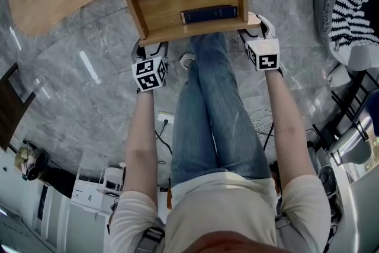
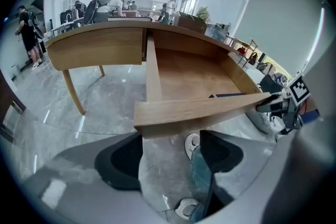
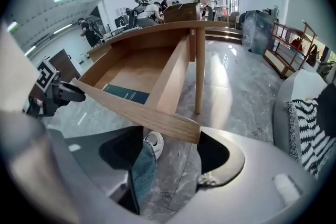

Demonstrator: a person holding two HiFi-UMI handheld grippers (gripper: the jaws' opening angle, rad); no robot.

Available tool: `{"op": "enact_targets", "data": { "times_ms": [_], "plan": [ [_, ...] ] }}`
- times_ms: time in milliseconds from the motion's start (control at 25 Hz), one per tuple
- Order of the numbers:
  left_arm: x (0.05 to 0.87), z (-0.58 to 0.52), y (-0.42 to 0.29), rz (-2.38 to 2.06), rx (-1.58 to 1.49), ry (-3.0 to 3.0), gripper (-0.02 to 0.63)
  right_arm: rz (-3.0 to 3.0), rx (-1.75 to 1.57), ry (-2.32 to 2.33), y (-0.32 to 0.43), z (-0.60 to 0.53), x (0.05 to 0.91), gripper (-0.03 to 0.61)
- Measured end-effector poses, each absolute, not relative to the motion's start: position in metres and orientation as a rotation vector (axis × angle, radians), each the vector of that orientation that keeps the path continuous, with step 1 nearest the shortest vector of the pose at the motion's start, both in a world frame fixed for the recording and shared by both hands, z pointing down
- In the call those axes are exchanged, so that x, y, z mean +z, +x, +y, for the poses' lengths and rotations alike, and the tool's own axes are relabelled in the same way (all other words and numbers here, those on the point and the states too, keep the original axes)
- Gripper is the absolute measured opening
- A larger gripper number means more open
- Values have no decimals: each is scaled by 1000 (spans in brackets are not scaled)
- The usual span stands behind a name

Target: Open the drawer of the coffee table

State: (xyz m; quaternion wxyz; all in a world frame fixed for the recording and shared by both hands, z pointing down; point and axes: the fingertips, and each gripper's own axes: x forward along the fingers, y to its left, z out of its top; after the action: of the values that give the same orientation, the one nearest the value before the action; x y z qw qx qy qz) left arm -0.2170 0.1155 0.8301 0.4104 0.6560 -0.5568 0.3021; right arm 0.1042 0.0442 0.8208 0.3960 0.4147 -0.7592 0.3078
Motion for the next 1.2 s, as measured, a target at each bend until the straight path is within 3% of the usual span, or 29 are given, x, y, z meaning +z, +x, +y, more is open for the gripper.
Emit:
{"op": "enact_targets", "data": {
  "times_ms": [720, 1200],
  "plan": [
    [853, 113, -219, -1402, 745, 1575, 337, -1882, 786, 1063, 104, 45, 844, 313],
    [828, 117, -221, -1339, 842, 1601, 337, -1789, 814, 1053, 107, 52, 823, 316]
  ]
}}
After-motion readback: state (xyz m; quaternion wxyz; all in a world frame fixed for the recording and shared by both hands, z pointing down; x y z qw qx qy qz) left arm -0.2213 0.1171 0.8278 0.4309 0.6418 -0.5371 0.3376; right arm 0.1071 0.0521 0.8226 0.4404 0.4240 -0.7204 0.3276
